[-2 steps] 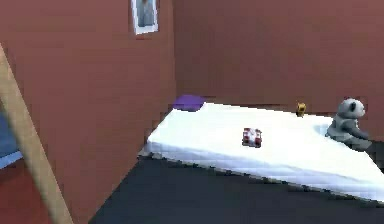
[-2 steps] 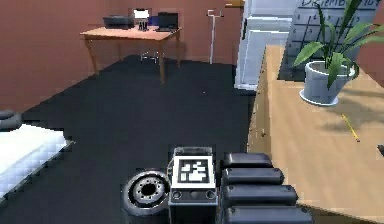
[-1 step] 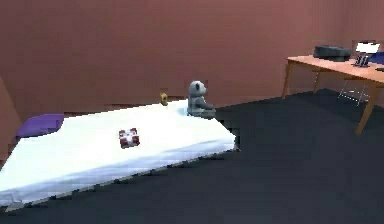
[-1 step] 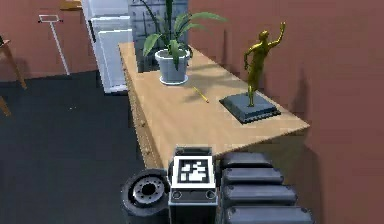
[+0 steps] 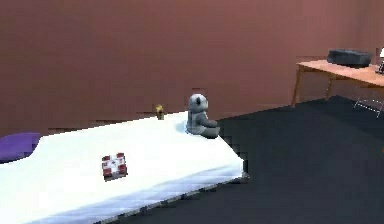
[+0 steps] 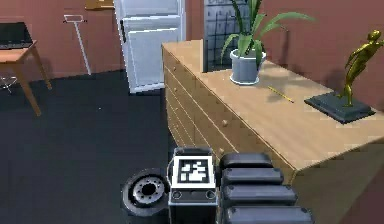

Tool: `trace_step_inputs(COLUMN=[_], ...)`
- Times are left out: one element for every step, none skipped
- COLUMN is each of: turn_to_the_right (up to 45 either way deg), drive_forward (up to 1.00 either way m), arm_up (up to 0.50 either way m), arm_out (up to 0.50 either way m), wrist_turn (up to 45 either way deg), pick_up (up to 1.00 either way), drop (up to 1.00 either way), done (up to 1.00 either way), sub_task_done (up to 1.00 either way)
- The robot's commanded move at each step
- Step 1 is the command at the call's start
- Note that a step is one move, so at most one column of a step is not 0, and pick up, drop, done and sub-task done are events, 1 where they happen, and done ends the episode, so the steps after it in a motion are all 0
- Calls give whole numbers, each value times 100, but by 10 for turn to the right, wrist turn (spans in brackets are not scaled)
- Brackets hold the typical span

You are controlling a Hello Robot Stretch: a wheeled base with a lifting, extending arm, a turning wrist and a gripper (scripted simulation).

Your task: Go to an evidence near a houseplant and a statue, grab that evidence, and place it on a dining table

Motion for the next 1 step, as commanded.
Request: trace_step_inputs(turn_to_the_right=[450], drive_forward=[0], arm_up=[0], arm_out=[0], wrist_turn=[0], pick_up=[0], drop=[0], done=[0], sub_task_done=[0])
